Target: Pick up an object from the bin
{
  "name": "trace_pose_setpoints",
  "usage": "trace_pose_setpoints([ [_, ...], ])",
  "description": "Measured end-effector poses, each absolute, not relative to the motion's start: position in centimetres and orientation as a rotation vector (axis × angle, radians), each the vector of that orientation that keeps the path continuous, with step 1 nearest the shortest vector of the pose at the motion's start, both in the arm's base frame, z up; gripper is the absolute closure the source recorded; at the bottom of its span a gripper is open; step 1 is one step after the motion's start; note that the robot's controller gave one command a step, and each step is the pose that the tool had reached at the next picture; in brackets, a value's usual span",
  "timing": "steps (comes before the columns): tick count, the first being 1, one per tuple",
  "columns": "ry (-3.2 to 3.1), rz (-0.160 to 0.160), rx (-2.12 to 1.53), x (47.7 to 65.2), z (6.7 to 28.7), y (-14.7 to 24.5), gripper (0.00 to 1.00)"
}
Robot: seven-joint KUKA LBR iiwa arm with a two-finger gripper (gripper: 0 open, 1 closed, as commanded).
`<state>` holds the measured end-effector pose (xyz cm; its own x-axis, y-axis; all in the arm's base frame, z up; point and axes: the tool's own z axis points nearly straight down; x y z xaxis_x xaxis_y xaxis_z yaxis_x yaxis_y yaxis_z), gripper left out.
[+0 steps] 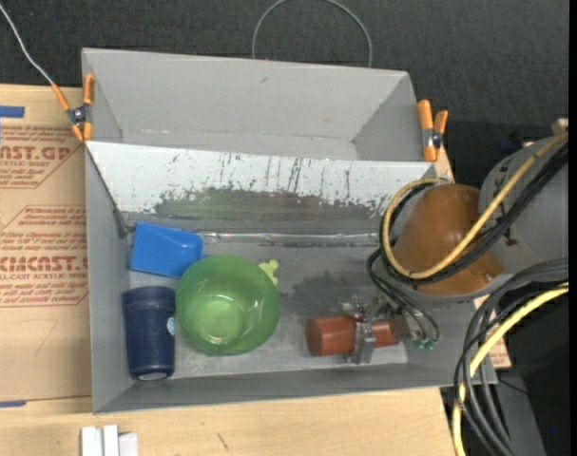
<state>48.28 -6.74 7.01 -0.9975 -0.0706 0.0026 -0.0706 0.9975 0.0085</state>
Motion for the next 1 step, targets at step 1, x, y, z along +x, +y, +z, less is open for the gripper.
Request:
trace_pose_setpoints([
  [1,-3.135,-0.014,0.108,48.27,6.99,-6.94,1.00],
])
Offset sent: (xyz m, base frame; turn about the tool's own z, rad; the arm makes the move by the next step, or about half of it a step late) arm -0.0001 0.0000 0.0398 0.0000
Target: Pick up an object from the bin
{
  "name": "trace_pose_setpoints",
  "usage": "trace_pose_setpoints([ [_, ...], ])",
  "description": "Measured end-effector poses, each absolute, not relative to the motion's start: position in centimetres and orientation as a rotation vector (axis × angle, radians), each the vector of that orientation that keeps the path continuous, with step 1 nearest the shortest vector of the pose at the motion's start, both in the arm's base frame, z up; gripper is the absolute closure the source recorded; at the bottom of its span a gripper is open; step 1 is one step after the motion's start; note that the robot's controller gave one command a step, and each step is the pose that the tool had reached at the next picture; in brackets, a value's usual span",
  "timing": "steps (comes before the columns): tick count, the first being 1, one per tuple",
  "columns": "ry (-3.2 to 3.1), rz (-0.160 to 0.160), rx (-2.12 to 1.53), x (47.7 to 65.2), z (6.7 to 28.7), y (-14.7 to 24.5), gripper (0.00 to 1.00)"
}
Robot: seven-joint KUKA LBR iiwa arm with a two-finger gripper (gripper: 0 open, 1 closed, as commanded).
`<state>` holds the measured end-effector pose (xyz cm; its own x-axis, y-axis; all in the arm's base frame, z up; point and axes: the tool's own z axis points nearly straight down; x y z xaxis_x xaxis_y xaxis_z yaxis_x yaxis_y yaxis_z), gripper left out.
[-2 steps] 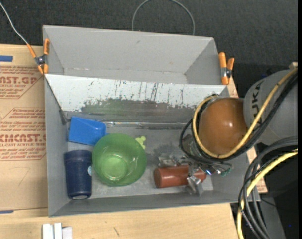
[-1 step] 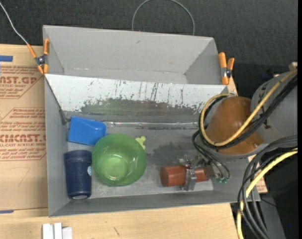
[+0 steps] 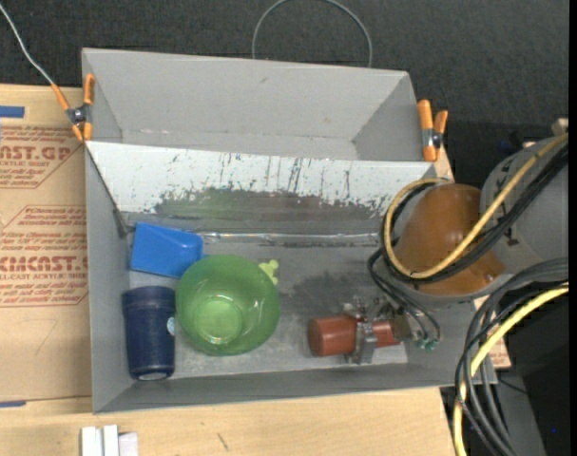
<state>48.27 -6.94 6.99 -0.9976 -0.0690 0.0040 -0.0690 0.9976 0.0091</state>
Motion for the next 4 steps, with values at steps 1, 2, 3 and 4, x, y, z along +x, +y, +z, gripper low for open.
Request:
trace_pose_setpoints([
  [1,-3.130,-0.013,0.111,48.1,7.9,-6.9,1.00],
  [2,-3.125,-0.013,0.110,48.0,9.7,-6.9,1.00],
  [3,-3.128,-0.012,0.107,48.0,12.0,-7.0,1.00],
  [4,-3.133,-0.010,0.107,48.2,13.8,-7.0,1.00],
])
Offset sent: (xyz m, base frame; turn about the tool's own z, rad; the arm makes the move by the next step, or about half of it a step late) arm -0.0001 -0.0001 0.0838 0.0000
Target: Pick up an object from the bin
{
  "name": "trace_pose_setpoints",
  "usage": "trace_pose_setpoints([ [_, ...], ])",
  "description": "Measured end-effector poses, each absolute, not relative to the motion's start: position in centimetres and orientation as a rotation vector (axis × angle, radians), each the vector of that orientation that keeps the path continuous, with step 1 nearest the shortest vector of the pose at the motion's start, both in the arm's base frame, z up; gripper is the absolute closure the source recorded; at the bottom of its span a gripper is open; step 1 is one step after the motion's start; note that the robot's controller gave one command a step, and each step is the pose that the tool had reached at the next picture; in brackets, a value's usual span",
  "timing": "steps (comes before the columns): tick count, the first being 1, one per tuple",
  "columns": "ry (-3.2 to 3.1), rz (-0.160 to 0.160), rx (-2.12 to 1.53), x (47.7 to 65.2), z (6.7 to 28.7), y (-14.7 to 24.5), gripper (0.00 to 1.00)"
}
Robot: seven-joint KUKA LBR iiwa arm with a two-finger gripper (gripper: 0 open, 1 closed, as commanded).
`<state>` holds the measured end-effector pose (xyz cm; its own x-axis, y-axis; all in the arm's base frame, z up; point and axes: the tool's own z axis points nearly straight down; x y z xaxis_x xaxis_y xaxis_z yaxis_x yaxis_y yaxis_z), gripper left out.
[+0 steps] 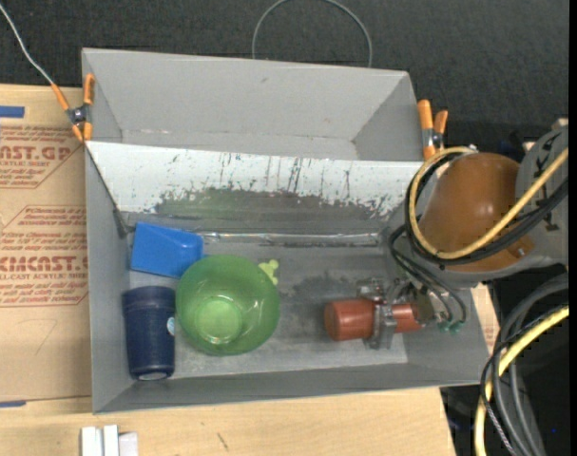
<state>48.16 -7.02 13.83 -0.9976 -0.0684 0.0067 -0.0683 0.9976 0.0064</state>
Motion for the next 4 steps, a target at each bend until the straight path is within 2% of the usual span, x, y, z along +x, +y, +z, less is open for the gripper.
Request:
trace_pose_setpoints([
  [4,-3.134,-0.009,0.108,48.2,17.5,-7.0,1.00],
])
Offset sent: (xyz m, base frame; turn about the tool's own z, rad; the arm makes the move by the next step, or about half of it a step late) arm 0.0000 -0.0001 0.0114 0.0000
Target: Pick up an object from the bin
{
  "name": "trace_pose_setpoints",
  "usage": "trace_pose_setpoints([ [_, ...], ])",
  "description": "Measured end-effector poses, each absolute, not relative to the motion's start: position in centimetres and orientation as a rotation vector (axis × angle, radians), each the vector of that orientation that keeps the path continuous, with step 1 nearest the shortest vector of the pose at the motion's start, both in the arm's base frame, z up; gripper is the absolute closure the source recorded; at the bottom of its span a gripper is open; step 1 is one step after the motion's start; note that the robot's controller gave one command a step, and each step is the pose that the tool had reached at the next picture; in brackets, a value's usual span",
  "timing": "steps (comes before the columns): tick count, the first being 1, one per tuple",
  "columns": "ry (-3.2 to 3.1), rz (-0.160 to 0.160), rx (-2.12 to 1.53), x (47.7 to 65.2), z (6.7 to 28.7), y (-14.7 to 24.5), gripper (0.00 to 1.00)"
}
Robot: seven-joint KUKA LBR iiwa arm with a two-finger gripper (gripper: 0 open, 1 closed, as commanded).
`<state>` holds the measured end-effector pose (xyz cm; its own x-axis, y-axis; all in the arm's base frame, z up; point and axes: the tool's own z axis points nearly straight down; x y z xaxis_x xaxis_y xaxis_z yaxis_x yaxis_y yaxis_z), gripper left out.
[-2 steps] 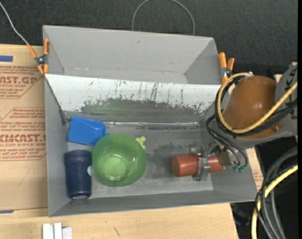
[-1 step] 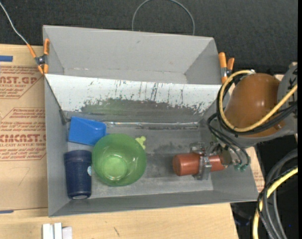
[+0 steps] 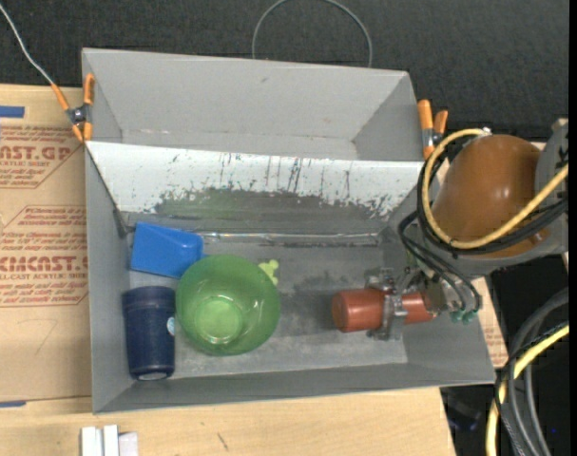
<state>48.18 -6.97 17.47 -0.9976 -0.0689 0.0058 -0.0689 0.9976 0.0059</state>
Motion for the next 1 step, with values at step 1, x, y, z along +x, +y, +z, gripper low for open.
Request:
trace_pose_setpoints([
  [1,-3.134,-0.009,0.108,48.21,17.92,-6.97,1.00],
])
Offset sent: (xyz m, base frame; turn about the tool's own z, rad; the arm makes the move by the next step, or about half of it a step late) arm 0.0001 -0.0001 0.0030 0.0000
